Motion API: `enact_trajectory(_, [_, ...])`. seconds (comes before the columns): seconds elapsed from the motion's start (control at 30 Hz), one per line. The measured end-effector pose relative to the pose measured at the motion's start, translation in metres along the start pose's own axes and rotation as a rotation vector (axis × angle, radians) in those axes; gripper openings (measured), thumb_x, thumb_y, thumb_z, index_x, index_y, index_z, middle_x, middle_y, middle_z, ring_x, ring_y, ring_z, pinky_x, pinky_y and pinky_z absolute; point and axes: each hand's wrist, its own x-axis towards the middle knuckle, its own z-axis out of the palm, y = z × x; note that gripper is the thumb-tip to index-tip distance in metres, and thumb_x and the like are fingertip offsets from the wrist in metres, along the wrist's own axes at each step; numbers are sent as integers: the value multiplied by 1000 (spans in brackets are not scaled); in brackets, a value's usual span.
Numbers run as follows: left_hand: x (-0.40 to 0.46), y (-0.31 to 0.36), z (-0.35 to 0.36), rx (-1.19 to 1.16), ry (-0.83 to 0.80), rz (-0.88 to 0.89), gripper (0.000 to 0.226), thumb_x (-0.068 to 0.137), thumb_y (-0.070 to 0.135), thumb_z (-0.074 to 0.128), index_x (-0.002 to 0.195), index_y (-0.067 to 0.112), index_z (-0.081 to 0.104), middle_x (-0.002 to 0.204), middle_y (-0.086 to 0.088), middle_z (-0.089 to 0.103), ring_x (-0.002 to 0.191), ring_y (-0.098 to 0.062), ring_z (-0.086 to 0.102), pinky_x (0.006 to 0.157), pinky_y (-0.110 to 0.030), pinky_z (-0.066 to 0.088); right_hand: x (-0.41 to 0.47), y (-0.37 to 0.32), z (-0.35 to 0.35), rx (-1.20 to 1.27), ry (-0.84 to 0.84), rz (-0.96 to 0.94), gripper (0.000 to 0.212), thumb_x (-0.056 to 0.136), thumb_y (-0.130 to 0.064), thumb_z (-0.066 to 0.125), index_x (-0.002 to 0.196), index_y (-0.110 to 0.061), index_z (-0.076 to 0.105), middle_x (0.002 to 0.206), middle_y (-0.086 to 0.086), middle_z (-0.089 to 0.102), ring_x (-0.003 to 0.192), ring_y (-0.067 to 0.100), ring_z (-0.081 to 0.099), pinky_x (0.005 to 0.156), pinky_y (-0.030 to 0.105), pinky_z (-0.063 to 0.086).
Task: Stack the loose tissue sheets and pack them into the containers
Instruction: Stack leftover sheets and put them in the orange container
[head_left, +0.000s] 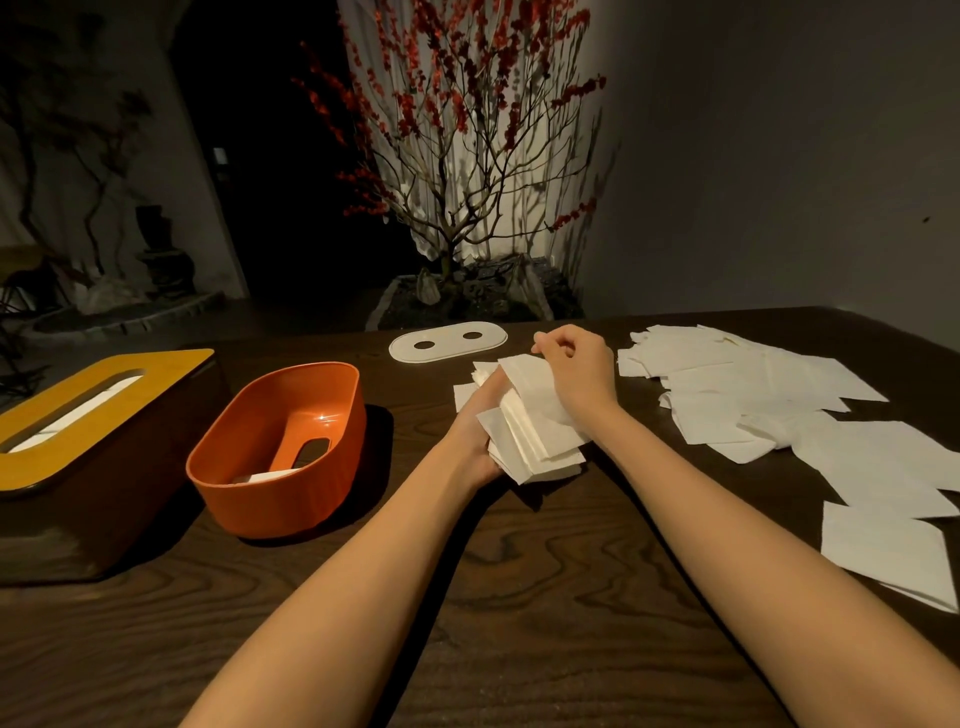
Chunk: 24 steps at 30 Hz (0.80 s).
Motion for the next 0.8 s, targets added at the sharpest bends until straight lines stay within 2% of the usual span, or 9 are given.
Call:
enact_trajectory(0.07, [0,-1,3,14,0,-42,47,94,57,43,114,17,60,94,-13,71,82,-27,68,77,-40,55,-1,1,3,-47,29,-34,18,96,-24,55,88,-14,66,82,-1,63,74,7,54,64,12,38])
enact_trajectory(0.13, [3,-1,2,15,19,-44,55,92,65,37,115,19,59,92,-13,72,79,-28,70,78,-42,53,-1,0,4,-72,44,-47,17,96,-25,55,88,-14,66,83,-2,63,77,8,54,64,11,37])
enact_trajectory(0.27, [5,0,-1,-36,44,-42,67,89,71,33,119,17,58,99,-17,72,89,-32,67,87,-47,47,-1,1,2,-78,46,-32,17,95,-24,58,93,-11,68,84,-3,62,78,6,54,63,12,38])
enact_trajectory(0.43, [5,0,-2,-69,69,-45,67,91,70,31,114,13,58,98,-19,71,92,-35,65,87,-48,47,-3,0,-1,-28,6,46,11,93,-19,61,97,-11,67,88,-3,61,74,4,52,67,15,40])
enact_trajectory(0.5, [5,0,-3,-102,70,-44,67,91,70,32,116,13,56,106,-20,68,96,-37,63,88,-50,46,-4,-4,-3,8,-46,88,8,92,-21,62,95,-15,66,92,-3,63,80,7,55,71,18,42])
enact_trajectory(0.57, [5,0,-4,-145,67,-39,68,91,70,33,121,12,54,112,-21,65,101,-38,60,89,-52,45,-4,-9,-8,33,-120,178,12,93,-27,60,92,-15,63,103,5,66,89,13,57,78,24,42])
enact_trajectory(0.63, [5,1,-5,-172,77,-16,66,91,69,33,116,11,54,108,-22,65,101,-39,60,88,-52,45,-4,-15,-15,-40,-265,310,33,95,-39,54,98,-7,62,119,15,62,104,25,57,83,29,38])
enact_trajectory(0.7, [5,1,-5,-178,95,13,64,91,68,34,110,11,53,101,-22,66,96,-39,61,86,-52,45,-5,-17,-21,-150,-435,419,50,93,-49,52,116,-5,60,126,10,58,113,25,52,86,32,34])
enact_trajectory(0.8, [3,1,-4,-137,104,36,63,92,69,30,107,12,52,101,-21,64,93,-37,61,87,-51,45,-4,-13,-24,-164,-496,354,34,90,-41,62,103,-9,67,104,-2,60,98,13,51,83,31,37])
